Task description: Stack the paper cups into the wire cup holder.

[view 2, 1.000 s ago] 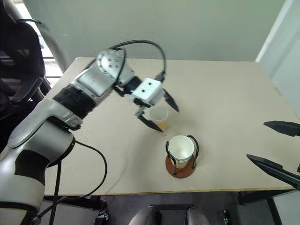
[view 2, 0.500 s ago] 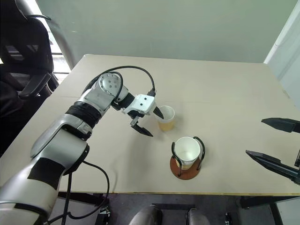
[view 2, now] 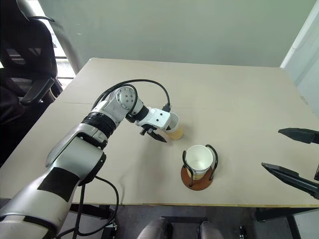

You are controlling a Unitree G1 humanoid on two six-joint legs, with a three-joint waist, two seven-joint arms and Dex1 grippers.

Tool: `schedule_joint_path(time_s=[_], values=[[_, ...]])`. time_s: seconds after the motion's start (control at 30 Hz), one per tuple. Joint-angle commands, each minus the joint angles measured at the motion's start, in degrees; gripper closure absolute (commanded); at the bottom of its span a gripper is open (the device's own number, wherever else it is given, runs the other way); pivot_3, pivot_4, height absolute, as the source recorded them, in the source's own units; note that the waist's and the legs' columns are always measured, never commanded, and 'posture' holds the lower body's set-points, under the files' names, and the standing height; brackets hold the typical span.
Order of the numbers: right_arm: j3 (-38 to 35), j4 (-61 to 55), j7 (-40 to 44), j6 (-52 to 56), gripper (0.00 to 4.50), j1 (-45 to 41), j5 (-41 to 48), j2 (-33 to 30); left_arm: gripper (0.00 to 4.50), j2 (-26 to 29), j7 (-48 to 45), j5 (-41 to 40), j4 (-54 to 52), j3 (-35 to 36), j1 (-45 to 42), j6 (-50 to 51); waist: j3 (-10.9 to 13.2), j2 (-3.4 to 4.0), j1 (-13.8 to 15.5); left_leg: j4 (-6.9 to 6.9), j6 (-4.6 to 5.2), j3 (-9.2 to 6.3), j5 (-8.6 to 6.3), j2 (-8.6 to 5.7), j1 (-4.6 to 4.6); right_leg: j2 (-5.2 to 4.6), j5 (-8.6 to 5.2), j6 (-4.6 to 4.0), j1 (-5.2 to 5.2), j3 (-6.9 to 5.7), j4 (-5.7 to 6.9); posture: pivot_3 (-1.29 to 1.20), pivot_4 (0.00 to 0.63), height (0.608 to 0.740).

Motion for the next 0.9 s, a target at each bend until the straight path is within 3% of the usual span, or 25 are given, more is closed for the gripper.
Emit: schedule_joint_path(time_s=[0.03,0.1,0.33,0.4,0.5,0.67,0.9], values=[[-1.63,-0.04,0.06,-0.39,0.0,-0.49,-0.05,-0.47,3.9,0.11,-0.15,1.01,-0.02,2.82,-1.83,-0.89,0.0,0.0,0.0,0.02,0.0,0.0,0.0,0.0,0.0,0.0,0.0,0.0,0.01,0.0,0.0,0.0,0.15,0.74],[-0.91,0.26,-0.04,-0.65,0.0,-0.86,-0.32,-0.68,4.45,0.37,-0.79,1.37,-0.06,3.69,-1.9,-1.09,0.0,0.0,0.0,0.06,0.0,0.0,0.0,0.0,0.0,0.0,-0.01,0.02,0.02,0.0,0.0,0.0,0.15,0.74],[0.84,1.86,0.65,-1.72,0.0,-2.17,-1.58,-1.34,4.45,2.62,-9.15,-4.15,-3.08,7.56,-4.69,0.4,0.02,-0.02,-0.01,0.1,0.02,0.01,-0.01,0.0,-0.01,0.01,-0.02,0.03,0.01,0.0,0.0,0.0,0.15,0.74],[1.14,2.35,0.92,-1.89,0.0,-2.67,-2.0,-1.66,4.45,4.95,-10.18,-12.81,-9.18,3.98,-6.3,4.2,0.03,-0.03,-0.02,0.11,0.02,0.01,-0.01,0.0,-0.04,0.01,-0.02,0.03,-0.01,0.0,0.0,0.0,0.15,0.74],[1.25,2.79,1.17,-1.88,0.0,-3.44,-2.59,-2.09,4.45,11.64,-10.18,-31.65,-27.22,-3.73,-9.27,13.65,0.04,-0.05,-0.03,0.12,0.03,0.01,-0.01,0.01,-0.19,0.0,0.0,0.05,-0.11,0.0,-0.01,0.0,0.15,0.74],[1.29,3.26,1.68,-1.53,0.0,-4.52,-2.87,-2.75,4.45,18.97,-10.18,-52.2,-45.46,-12.22,-13.64,20.64,-0.03,0.08,-0.02,0.13,0.12,0.03,-0.15,-0.02,-0.14,-0.07,0.0,0.1,-0.02,0.03,-0.07,0.0,0.15,0.74],[-4.19,3.05,5.45,-1.37,0.0,-0.23,-6.56,-1.55,4.45,21.84,-10.18,-60.12,-51.55,-26.9,-17.46,16.42,0.02,0.16,-0.11,0.11,0.05,0.04,-0.22,0.02,0.07,-0.06,-0.1,-0.01,0.08,0.01,0.07,0.0,0.15,0.74]])
